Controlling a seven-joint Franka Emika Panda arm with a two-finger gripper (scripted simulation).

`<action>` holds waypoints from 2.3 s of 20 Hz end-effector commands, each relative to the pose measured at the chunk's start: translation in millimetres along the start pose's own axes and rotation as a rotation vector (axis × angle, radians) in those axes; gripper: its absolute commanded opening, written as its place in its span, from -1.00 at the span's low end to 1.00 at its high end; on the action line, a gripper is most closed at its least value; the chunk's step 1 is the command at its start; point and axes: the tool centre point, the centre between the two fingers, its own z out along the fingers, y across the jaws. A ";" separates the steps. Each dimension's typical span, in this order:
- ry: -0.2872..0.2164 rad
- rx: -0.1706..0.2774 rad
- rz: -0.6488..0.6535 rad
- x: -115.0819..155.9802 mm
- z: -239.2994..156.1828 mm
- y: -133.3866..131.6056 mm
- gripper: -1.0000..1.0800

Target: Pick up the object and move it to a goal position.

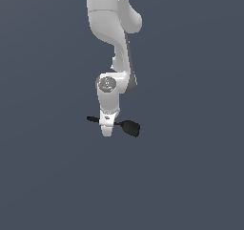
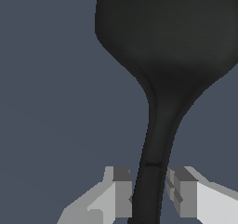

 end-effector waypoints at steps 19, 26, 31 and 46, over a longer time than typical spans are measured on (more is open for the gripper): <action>0.003 -0.001 0.000 15.3 -65.3 77.2 -1.00; 0.003 -0.001 0.000 22.7 -96.9 116.6 -1.00; 0.002 -0.002 0.001 26.6 -115.8 140.6 -1.00; 0.001 -0.002 0.001 32.4 -140.8 174.9 -1.00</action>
